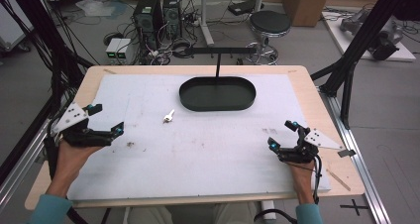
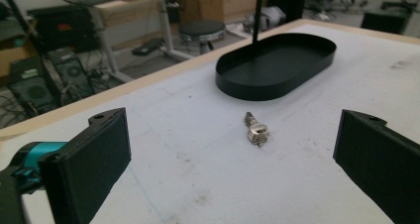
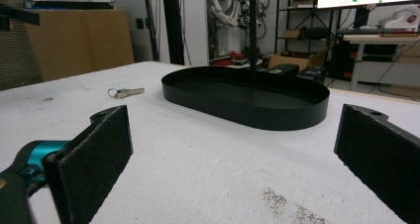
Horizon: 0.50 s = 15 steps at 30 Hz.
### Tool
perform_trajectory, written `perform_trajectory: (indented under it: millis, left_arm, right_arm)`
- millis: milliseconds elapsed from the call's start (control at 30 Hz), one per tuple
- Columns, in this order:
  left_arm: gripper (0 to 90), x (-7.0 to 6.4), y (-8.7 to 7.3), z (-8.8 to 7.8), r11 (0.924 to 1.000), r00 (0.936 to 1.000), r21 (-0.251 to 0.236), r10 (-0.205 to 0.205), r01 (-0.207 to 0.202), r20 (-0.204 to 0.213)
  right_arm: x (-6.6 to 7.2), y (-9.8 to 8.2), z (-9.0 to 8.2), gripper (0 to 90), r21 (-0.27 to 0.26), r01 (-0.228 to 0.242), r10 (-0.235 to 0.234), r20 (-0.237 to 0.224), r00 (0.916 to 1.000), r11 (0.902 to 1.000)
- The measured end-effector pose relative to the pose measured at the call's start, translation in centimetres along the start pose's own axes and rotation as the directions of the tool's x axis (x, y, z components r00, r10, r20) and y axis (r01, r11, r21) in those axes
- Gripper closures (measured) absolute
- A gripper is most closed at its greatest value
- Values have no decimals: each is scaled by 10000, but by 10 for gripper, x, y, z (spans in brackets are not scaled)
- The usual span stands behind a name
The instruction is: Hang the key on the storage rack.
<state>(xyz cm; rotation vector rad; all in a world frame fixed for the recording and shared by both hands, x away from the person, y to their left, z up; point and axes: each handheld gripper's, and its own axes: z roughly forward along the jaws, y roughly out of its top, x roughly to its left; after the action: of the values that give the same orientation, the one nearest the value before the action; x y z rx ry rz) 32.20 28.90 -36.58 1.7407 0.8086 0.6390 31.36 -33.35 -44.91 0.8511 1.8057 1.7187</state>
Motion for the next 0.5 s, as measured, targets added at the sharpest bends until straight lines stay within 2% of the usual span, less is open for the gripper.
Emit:
perform_trajectory:
  millis: [33, 67, 200, 267, 300, 333, 367, 400, 500]
  left_arm:
    - [17, 2, 5, 4, 9997, 9997, 232, 58, -63, 231]
    - [17, 3, 13, 12, 9988, 9991, 485, 70, -90, 410]
    - [17, 6, 25, 25, 9964, 9981, 831, 110, -161, 605]
    - [17, 8, 33, 36, 9916, 9955, 1275, 104, -225, 947]
    - [17, 8, 33, 36, 9916, 9955, 1275, 104, -225, 947]
    - [17, 8, 36, 41, 9885, 9949, 1491, 95, -245, 1001]
    - [17, 9, 41, 47, 9822, 9939, 1867, 17, -224, 1104]
    - [17, 9, 44, 52, 9781, 9936, 2054, 114, -343, 1120]
    - [17, 8, 48, 59, 9736, 9924, 2233, 207, -476, 1211]
  right_arm:
    - [0, 0, 0, 6, -4, 123, -123, 19, 9999, 9999]
    - [1, 0, 0, 6, 44, 12, -12, -10, 10000, 10000]
    - [1, 0, 0, 6, 46, 123, -123, 55, 9999, 9999]
    - [1, 0, 0, 6, 39, 153, -153, 41, 9999, 9999]
    - [1, 0, 0, 6, 42, 134, -134, 30, 9999, 9999]
    - [1, 0, 0, 7, 41, 140, -140, 32, 9999, 9999]
    - [1, 0, 0, 6, 45, 148, -148, 25, 9999, 9999]
    - [1, 0, 0, 6, 42, 156, -156, 19, 9999, 9999]
    - [1, 0, 0, 6, 40, 144, -144, 14, 9999, 9999]
